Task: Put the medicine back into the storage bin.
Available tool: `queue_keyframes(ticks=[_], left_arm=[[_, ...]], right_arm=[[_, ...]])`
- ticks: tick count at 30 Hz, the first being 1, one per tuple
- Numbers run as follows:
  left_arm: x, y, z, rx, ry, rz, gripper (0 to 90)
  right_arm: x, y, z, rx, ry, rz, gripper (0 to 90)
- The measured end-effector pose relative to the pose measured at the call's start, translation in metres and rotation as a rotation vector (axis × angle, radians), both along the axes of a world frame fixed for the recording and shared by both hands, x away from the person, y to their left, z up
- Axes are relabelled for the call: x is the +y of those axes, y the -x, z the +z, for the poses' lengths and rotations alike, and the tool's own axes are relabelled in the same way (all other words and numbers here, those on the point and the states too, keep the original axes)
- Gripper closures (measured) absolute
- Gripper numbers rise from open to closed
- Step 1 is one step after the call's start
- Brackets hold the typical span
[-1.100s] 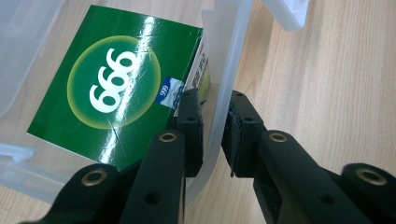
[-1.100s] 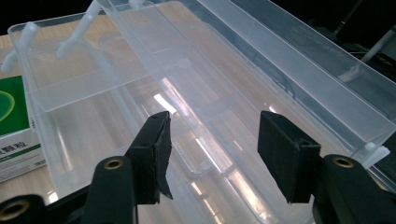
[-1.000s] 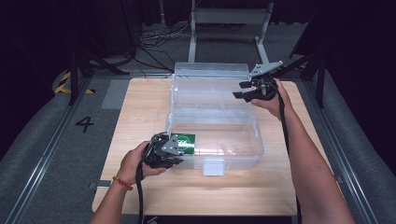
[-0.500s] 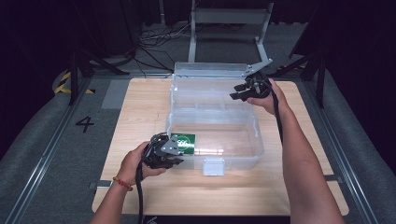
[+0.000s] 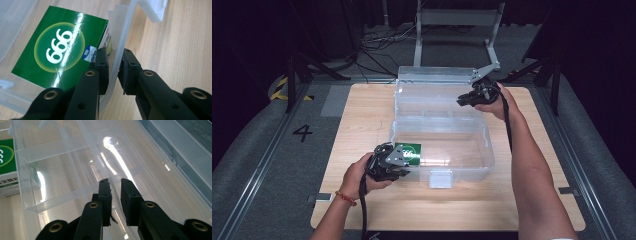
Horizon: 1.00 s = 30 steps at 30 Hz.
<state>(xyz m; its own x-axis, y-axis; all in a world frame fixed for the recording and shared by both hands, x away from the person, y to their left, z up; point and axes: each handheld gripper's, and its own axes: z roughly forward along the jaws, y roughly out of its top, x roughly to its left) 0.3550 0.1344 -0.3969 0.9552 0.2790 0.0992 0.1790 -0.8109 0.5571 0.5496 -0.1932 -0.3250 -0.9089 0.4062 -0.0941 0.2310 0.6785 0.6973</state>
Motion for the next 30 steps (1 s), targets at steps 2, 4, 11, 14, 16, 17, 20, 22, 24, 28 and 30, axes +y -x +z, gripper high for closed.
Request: queue_keyframes(ticks=[2,4,11,14,16,17,20,22,24,28,30], left_arm=[[0.0,0.0,0.0,0.006,0.005,0.001,78.7],[0.001,0.0,0.0,0.012,0.006,0.007,78.7],[0.001,-0.002,-0.002,0.028,0.033,0.01,78.6],[0.002,-0.002,-0.002,0.032,0.034,0.016,78.4],[0.002,-0.001,-0.003,0.033,0.039,0.017,78.2],[0.002,-0.001,-0.003,0.036,0.045,0.019,78.0],[0.002,-0.001,-0.003,0.04,0.048,0.024,77.6],[0.002,-0.001,-0.003,0.044,0.053,0.026,77.1],[0.002,-0.001,-0.004,0.045,0.056,0.026,76.8],[0.002,-0.001,-0.004,0.047,0.061,0.026,76.5],[0.002,0.0,-0.004,0.045,0.057,0.025,76.5]], right_arm=[[0.002,0.001,0.001,-0.013,0.015,0.013,81.2],[0.002,0.002,0.002,-0.015,0.022,0.024,82.2],[0.002,0.004,0.005,-0.024,0.032,0.055,84.4],[0.001,0.005,0.006,-0.023,0.026,0.071,85.2],[0.001,0.006,0.008,-0.021,0.034,0.084,86.0],[0.001,0.008,0.009,-0.027,0.044,0.099,86.7],[0.0,0.009,0.011,-0.023,0.048,0.111,87.3],[0.0,0.011,0.012,-0.02,0.055,0.122,88.1],[-0.001,0.012,0.015,-0.013,0.061,0.135,88.6],[0.0,0.014,0.018,-0.015,0.065,0.148,88.9],[-0.001,0.016,0.019,-0.012,0.055,0.156,89.1]])
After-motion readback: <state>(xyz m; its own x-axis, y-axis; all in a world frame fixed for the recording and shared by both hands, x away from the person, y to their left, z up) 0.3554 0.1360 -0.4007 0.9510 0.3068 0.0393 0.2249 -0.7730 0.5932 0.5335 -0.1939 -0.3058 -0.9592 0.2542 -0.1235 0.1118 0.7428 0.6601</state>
